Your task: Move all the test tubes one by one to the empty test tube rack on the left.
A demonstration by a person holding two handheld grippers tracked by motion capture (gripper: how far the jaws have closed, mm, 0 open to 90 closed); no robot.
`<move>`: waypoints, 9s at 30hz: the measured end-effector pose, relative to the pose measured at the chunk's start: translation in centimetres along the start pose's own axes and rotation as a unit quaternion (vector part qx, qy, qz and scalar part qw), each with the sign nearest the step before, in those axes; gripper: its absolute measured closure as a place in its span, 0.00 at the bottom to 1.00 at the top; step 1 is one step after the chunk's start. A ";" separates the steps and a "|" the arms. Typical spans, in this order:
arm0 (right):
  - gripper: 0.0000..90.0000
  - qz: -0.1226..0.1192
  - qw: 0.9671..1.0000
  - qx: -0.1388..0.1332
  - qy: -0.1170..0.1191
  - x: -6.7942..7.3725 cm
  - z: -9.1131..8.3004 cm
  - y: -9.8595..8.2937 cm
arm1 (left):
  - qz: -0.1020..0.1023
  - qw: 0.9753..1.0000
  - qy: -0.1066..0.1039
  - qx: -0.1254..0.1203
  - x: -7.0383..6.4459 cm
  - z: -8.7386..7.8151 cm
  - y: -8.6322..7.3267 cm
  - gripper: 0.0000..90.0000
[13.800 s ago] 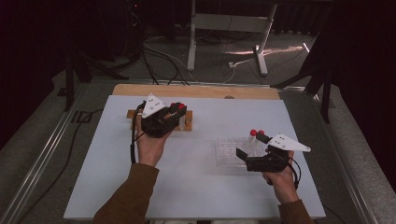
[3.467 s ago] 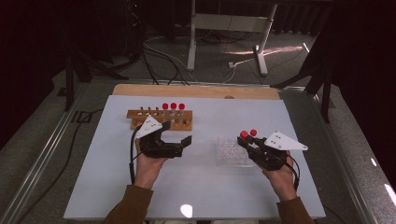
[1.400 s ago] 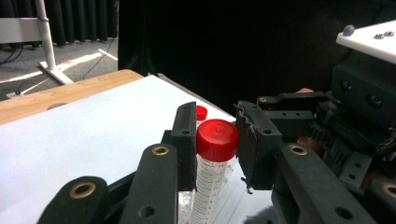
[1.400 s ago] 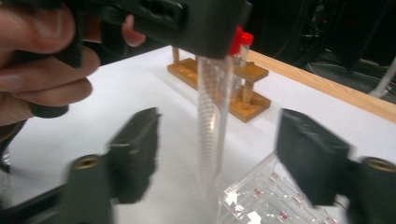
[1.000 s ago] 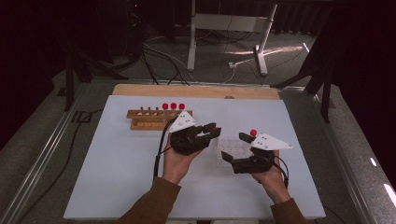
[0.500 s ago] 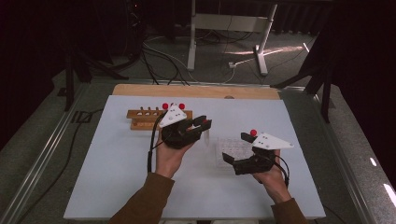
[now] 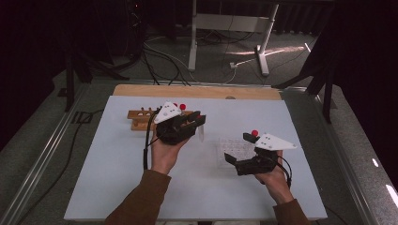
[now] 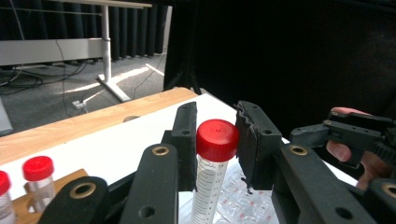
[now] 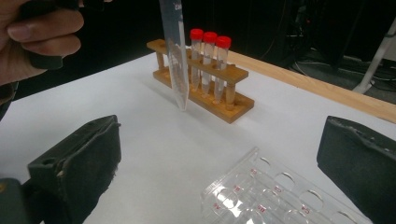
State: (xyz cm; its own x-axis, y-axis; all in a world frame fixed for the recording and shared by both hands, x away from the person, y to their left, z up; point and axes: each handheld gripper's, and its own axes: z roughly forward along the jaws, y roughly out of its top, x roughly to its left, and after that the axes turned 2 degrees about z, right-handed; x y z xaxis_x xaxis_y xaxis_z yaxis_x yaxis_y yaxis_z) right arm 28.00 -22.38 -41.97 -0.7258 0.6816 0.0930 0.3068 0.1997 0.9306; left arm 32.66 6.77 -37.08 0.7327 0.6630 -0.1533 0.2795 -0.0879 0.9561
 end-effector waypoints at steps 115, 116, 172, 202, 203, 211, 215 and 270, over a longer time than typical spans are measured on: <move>0.52 0.059 0.986 0.034 -0.154 -7.5 0.4 -4.5 | -0.058 0.986 0.159 0.011 7.0 -5.9 -7.3 0.01; 0.56 0.054 0.985 0.038 -0.158 -7.5 0.5 -4.6 | -0.057 0.986 0.154 0.011 6.8 -5.8 -7.3 0.01; 0.82 -0.022 0.999 0.004 0.027 1.6 1.2 0.0 | 0.094 0.991 -0.080 0.056 -6.8 2.8 -2.7 0.78; 0.03 0.059 0.997 -0.017 -0.057 -4.0 -1.4 -0.7 | 0.015 0.986 0.165 -0.020 7.6 -4.3 0.6 0.79; 0.02 0.059 0.996 -0.017 -0.058 -4.0 -1.4 -0.7 | 0.012 0.985 0.172 -0.020 8.0 -4.5 0.6 0.79; 0.01 0.061 0.996 -0.020 -0.061 -4.1 -1.5 -0.7 | 0.005 0.977 0.213 -0.019 10.1 -4.6 0.3 0.79; 0.01 0.061 0.996 -0.022 -0.062 -4.1 -1.6 -0.8 | 0.002 0.974 0.228 -0.016 10.7 -4.5 0.1 0.79; 0.01 0.069 0.995 -0.035 -0.063 -4.4 -2.3 -0.9 | -0.047 0.953 0.298 0.035 14.4 -1.9 -6.0 0.79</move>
State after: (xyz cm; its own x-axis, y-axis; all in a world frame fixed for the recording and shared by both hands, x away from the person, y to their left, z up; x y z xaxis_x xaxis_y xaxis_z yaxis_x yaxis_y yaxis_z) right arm 29.49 -27.13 -42.37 -0.5949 0.7834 0.1801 0.3514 0.0519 0.9348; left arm 40.29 18.26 -44.56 0.2262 0.9728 -0.0495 0.3826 -0.0420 0.9230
